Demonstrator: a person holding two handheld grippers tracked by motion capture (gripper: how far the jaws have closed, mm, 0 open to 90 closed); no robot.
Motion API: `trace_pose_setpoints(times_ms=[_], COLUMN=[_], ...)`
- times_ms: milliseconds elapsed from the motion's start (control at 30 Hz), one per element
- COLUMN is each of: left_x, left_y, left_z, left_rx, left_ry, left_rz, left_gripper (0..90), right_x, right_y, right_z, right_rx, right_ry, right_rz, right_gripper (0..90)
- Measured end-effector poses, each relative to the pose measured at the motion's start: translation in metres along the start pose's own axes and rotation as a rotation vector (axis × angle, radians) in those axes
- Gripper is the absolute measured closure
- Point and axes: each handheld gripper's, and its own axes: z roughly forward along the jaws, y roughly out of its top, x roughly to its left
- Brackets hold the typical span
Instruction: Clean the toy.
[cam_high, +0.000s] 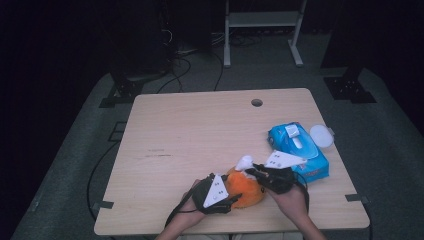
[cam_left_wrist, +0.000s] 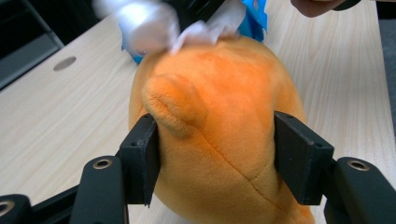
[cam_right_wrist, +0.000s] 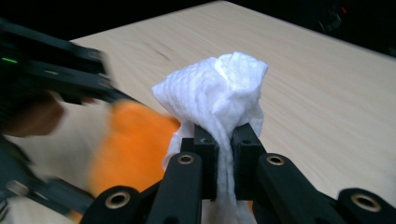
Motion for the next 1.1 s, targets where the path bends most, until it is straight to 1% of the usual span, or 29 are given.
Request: trace_pose_setpoints(times_ms=[33,67,100,133,167,200,233,267,300,333,367,400,433,467,500,533,600,667,733,767,833,900,933,1000,1033,1067,1100], left_x=[0.002,0.003,0.005,0.007,0.009,0.011,0.012,0.012,0.012,0.01,0.008,0.008,0.01,0.011,0.012,0.014,0.017,0.021,0.025,0.027,0.031,0.035,0.036,0.036,0.036,0.036,0.036], left_y=[-0.001,-0.001,-0.001,0.001,0.003,0.004,0.006,0.008,0.009,0.01,0.008,0.006,0.004,0.003,0.002,0.001,-0.002,-0.006,-0.009,-0.011,-0.015,-0.018,-0.018,-0.019,-0.018,-0.018,-0.018], left_z=[-0.001,-0.001,-0.001,-0.002,-0.004,-0.006,-0.008,-0.01,-0.011,-0.011,-0.009,-0.008,-0.008,-0.008,-0.007,-0.007,-0.007,-0.009,-0.01,-0.011,-0.012,-0.014,-0.014,-0.014,-0.013,-0.013,-0.012], left_rx=[-0.001,-0.006,-0.01,-0.015,-0.022,-0.05,-0.082,-0.105,-0.106,-0.088,-0.067,-0.061,-0.06,-0.057,-0.053,-0.046,-0.039,-0.024,-0.02,-0.014,-0.006,-0.004,-0.001,-0.001,0.0,-0.003,-0.003], left_ry=[-0.005,-0.011,-0.019,-0.023,-0.02,-0.011,-0.006,-0.001,0.001,-0.003,0.004,0.003,-0.004,-0.001,0.003,0.004,0.011,0.017,0.021,0.021,0.023,0.017,0.016,0.016,0.016,0.016,0.015], left_rz=[-0.011,-0.019,-0.032,-0.051,-0.066,-0.076,-0.081,-0.077,-0.063,-0.042,-0.02,-0.019,-0.032,-0.03,-0.034,-0.036,-0.051,-0.053,-0.072,-0.076,-0.09,-0.105,-0.108,-0.111,-0.109,-0.115,-0.114], left_gripper=[38.2,37.8,35.9,31.5,26.5,21.8,20.0,20.0,22.2,28.5,33.0,35.7,37.5,38.8,39.1,39.7,40.2,40.9,41.3,41.6,41.9,42.1,42.1,42.3,42.3,42.4,42.3], right_x=[-0.006,-0.011,-0.014,-0.014,-0.012,-0.008,-0.004,0.0,0.005,0.01,0.013,0.015,0.014,0.01,0.007,0.003,-0.005,-0.011,-0.01,-0.006,0.005,0.014,0.015,0.012,0.008,0.004,0.001], right_y=[-0.004,-0.007,-0.009,-0.01,-0.01,-0.01,-0.009,-0.007,-0.005,-0.003,-0.001,0.0,-0.001,-0.003,-0.004,-0.006,-0.011,-0.016,-0.015,-0.013,-0.008,-0.005,-0.005,-0.007,-0.009,-0.011,-0.013], right_z=[-0.002,-0.004,-0.006,-0.005,-0.003,0.0,0.002,0.004,0.005,0.007,0.008,0.008,0.008,0.008,0.007,0.007,0.005,0.002,0.0,-0.001,-0.001,0.0,0.001,0.001,0.001,0.001,0.001], right_rx=[0.006,0.012,0.014,0.009,0.008,0.007,-0.002,-0.015,-0.019,-0.023,-0.024,-0.018,-0.017,-0.014,-0.013,-0.008,0.009,0.016,0.008,-0.006,-0.025,-0.029,-0.03,-0.024,-0.02,-0.005,0.001], right_ry=[-0.018,-0.025,-0.015,-0.007,-0.006,-0.006,0.005,0.023,0.036,0.041,0.039,0.035,0.036,0.039,0.037,0.026,-0.008,-0.024,-0.025,-0.013,0.008,0.031,0.031,0.033,0.025,0.003,0.0], right_rz=[0.019,0.034,0.06,0.073,0.068,0.055,0.046,0.041,0.037,0.016,-0.004,-0.018,-0.015,0.002,0.009,0.012,0.022,0.046,0.039,0.034,-0.009,-0.038,-0.047,-0.034,-0.029,-0.028,-0.024], right_gripper=[83.0,83.0,82.9,83.0,83.0,82.9,82.9,82.9,82.9,82.9,82.9,82.8,82.9,82.9,82.8,82.9,82.9,82.8,82.8,82.8,82.7,82.8,82.8,82.8,82.8,82.8,82.8])
